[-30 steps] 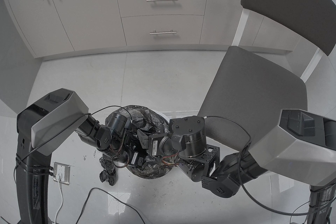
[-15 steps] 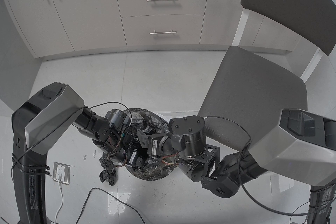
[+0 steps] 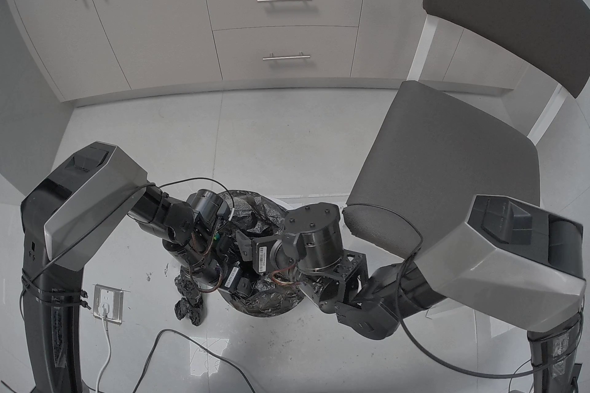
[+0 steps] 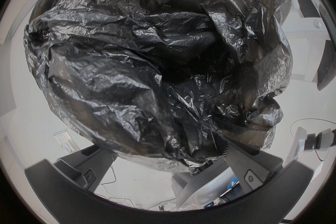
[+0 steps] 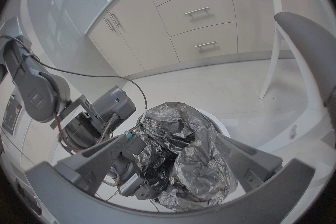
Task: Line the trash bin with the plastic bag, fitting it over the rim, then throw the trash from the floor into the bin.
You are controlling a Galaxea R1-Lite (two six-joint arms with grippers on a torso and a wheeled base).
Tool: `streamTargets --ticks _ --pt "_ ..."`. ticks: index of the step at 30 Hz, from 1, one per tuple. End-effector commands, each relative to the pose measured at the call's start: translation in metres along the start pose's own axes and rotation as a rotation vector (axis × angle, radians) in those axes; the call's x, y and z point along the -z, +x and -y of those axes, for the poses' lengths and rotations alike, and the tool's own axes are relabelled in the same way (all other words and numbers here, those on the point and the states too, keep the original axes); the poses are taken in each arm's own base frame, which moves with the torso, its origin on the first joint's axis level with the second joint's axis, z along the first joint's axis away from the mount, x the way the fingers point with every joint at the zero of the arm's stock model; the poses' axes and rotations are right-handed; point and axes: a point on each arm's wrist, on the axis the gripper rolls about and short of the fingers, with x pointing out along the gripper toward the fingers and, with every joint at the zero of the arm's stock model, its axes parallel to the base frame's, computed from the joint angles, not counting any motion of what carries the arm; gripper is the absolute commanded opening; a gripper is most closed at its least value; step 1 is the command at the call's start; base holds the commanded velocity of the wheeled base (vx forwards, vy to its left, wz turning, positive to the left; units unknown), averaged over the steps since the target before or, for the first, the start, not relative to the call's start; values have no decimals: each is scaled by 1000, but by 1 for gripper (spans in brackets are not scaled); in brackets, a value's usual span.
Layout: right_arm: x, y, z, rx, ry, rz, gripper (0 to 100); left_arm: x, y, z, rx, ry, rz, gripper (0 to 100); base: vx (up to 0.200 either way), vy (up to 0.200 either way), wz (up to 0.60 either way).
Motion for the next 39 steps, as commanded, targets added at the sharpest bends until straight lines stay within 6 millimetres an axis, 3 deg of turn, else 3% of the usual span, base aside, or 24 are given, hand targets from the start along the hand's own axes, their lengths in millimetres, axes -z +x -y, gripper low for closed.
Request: streamTargets --ticks 1,8,25,39 --pt "14 22 -3 15 -19 -28 100 0 3 -1 -22 0 -7 100 0 0 0" --pt "18 50 6 101 -38 -28 100 0 0 -8 -26 -5 -34 100 0 0 0" --pt "17 77 11 254 -97 40 100 -1 -7 -13 -29 -15 -40 100 0 0 0" --pt "33 73 16 312 -150 -2 100 -8 -7 -15 -81 -36 -12 100 0 0 0"
